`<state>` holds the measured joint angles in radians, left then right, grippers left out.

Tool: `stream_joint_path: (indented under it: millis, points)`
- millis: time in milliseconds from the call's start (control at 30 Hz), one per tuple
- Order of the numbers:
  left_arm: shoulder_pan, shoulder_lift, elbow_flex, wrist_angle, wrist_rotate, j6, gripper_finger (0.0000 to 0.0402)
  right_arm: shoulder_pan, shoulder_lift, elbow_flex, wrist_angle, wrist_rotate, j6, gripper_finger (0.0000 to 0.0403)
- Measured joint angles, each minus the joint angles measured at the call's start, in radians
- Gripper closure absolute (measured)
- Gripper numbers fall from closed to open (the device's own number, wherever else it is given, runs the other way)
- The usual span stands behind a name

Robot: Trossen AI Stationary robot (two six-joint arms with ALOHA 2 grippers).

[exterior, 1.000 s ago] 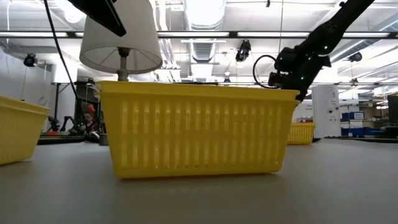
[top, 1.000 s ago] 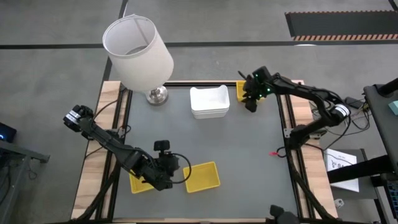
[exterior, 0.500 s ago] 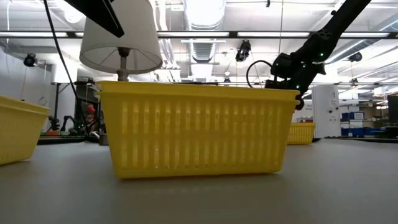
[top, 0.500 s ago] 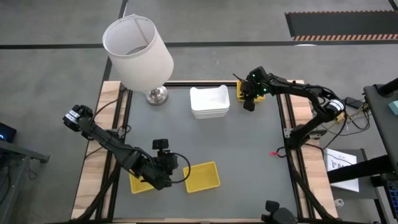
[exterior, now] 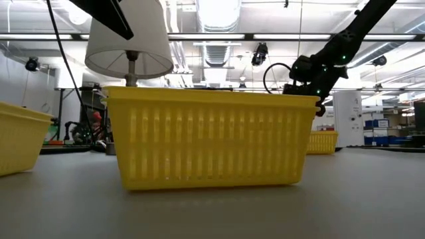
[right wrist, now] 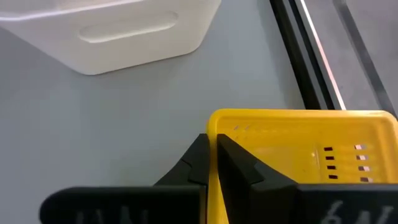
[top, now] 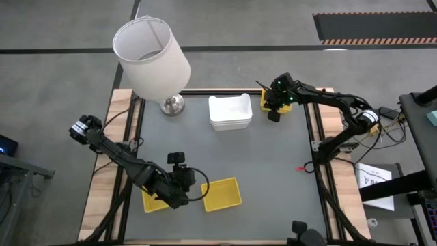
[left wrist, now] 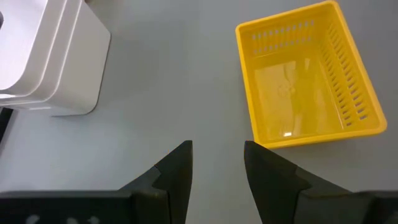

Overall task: Stack baskets by color
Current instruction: Stack the yellow basket on the stacked yellow baskets

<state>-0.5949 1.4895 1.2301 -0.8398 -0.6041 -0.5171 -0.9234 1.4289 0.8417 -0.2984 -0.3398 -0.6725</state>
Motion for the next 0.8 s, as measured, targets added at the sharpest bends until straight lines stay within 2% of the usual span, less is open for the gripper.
stream_joint_path:
  millis: [167,467,567,600,667,700,767,800]
  points:
    - [0.0,0.0,0.0,0.0,-0.002,0.0,0.0272,0.002,-0.038,0.0,-0.016,0.008,0.018,0.0393]
    - [0.0,0.0,0.0,0.0,-0.009,0.0,0.0272,0.066,-0.173,-0.001,-0.096,0.092,0.031,0.0394]
    - [0.0,0.0,0.0,0.0,-0.012,0.0,0.0272,0.094,-0.217,-0.001,-0.13,0.033,0.056,0.0394]
    - [0.0,0.0,0.0,0.0,-0.012,0.0,0.0272,0.102,-0.234,-0.001,-0.148,0.044,0.081,0.0394]
    - [0.0,0.0,0.0,0.0,-0.013,0.0,0.0272,0.126,-0.261,0.0,-0.189,0.144,0.151,0.0394]
    - [0.0,0.0,0.0,0.0,-0.013,0.0,0.0272,0.138,-0.271,0.0,-0.234,0.15,0.158,0.0394]
    - [0.0,0.0,0.0,0.0,-0.013,0.0,0.0272,0.158,-0.294,-0.004,-0.318,0.081,0.16,0.0394]
    - [0.0,0.0,0.0,0.0,-0.013,0.0,0.0272,0.177,-0.309,-0.007,-0.312,0.102,0.193,0.0394]
